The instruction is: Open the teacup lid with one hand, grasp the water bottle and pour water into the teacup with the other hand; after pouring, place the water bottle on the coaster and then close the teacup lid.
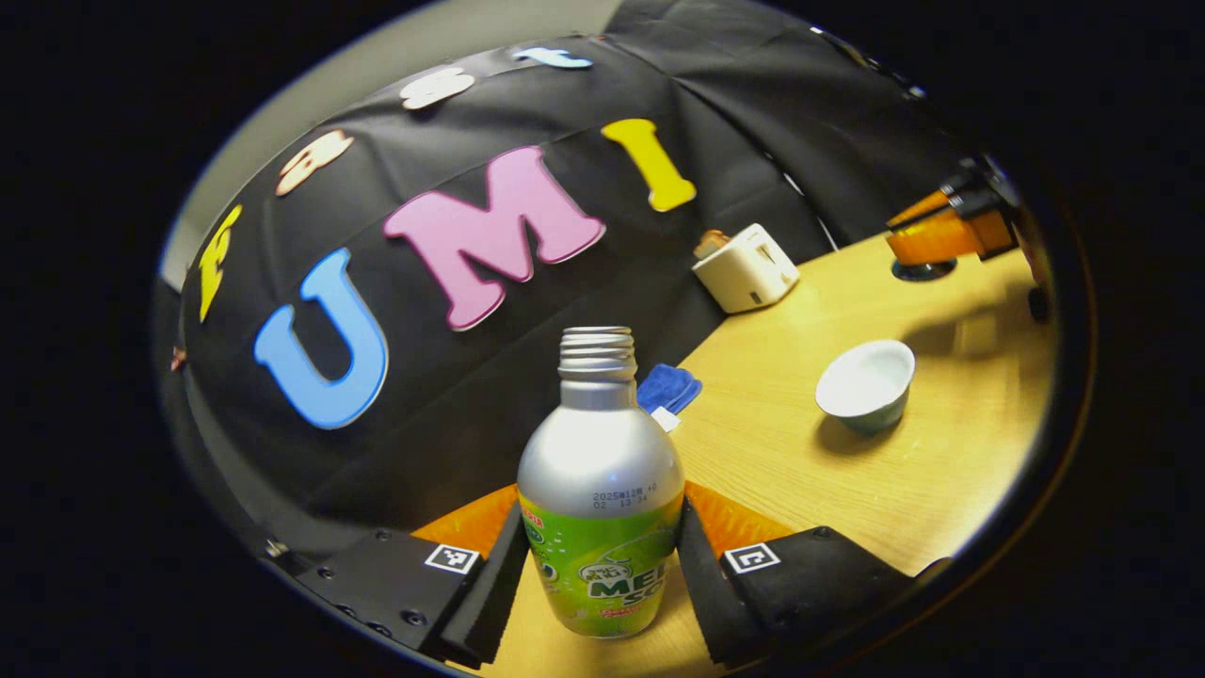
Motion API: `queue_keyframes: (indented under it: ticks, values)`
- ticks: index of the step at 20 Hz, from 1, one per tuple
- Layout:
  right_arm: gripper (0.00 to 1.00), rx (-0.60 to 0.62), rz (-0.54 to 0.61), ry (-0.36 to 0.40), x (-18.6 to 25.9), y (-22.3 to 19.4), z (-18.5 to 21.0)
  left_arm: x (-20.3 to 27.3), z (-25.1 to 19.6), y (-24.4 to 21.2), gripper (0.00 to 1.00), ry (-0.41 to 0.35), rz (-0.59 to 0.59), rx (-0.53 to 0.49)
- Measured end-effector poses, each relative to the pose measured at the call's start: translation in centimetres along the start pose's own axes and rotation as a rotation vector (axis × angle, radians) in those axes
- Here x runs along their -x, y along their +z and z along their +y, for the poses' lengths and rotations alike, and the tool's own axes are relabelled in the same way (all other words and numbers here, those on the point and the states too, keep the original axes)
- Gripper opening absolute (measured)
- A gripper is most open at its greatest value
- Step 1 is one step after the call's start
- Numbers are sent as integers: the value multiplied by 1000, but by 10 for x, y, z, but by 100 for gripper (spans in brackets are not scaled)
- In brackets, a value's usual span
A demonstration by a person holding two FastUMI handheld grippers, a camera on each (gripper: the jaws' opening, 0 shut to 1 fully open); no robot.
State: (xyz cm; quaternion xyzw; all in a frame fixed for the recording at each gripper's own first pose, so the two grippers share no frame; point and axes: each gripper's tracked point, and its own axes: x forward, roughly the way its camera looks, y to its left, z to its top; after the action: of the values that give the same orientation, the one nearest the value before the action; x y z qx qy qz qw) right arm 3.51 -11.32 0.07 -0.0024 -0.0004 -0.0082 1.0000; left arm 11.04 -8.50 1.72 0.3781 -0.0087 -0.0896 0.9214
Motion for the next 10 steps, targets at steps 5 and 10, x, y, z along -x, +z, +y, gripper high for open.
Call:
queue_keyframes:
  ticks: [5, 10]
  values:
    - [24, 1, 0, 0, 0, 0, 0, -15, -32, 12, 80, -104, -13, -264]
    - [28, 0, -1, 4, 0, 0, 1, -27, -55, 9, 80, -192, 1, -450]
